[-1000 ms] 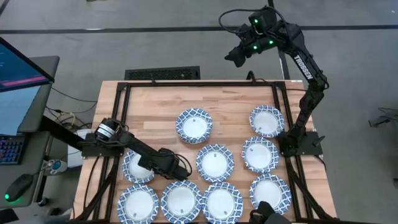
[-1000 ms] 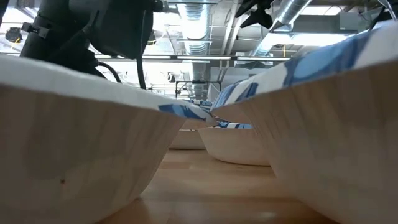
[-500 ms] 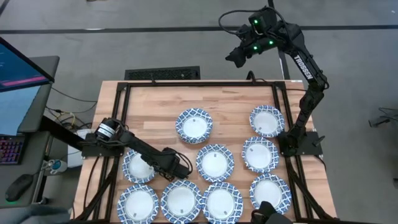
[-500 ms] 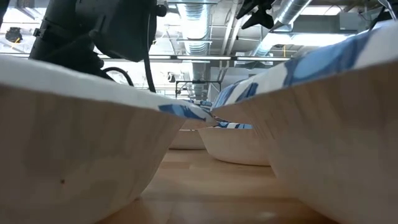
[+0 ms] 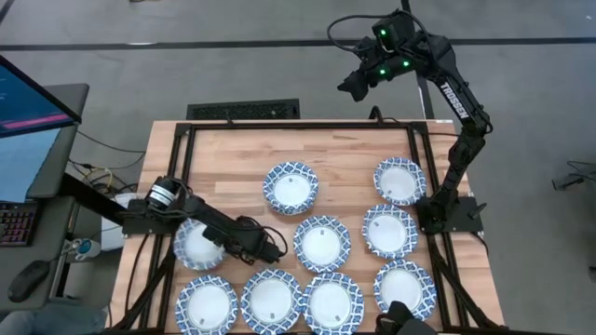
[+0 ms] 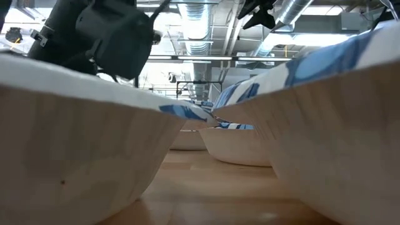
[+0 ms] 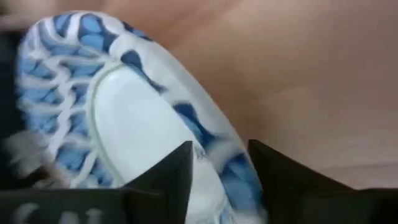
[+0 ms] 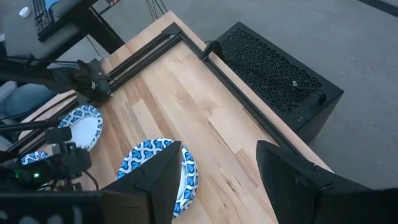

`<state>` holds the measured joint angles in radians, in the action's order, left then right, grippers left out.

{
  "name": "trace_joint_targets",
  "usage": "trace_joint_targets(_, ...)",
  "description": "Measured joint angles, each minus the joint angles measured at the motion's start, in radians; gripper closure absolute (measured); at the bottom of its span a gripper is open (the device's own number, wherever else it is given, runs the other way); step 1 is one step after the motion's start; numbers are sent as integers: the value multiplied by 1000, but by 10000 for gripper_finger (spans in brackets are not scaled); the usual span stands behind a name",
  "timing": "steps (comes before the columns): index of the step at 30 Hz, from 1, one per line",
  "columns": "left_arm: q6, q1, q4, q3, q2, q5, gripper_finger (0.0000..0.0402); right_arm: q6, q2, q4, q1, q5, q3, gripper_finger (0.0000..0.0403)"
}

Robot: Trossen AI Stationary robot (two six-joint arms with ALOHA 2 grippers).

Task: Nest bowls inside each other
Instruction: Stack the blue bowl on top of the blue bowls

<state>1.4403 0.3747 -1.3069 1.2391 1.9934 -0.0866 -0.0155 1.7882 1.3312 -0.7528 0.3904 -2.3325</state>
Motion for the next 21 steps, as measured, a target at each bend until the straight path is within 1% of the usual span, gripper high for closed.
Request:
trace_joint_targets(6, -11, 1, -10, 5, -4, -28, 361, 0, 0, 0, 0, 0, 0, 173)
trace_joint_targets(8, -25, 1, -11, 5, -5, -32, 387, 0, 0, 0, 0, 0, 0, 173)
trace_joint_targets(12, -46, 0, -25, 10, -5, -37, 394, -1, 0, 0, 0, 0, 0, 173)
trace_joint_targets(16, -150, -9, -76, 92, -5, -41, 399, -1, 0, 0, 0, 0, 0, 173)
trace_joint_targets(19, -270, -23, -170, 211, -6, 49, 401, -2, 0, -4, 0, 0, 0, 173)
trace_joint_targets(21, -364, -30, -234, 300, -6, 144, 401, -2, 0, -3, 0, 0, 0, 173)
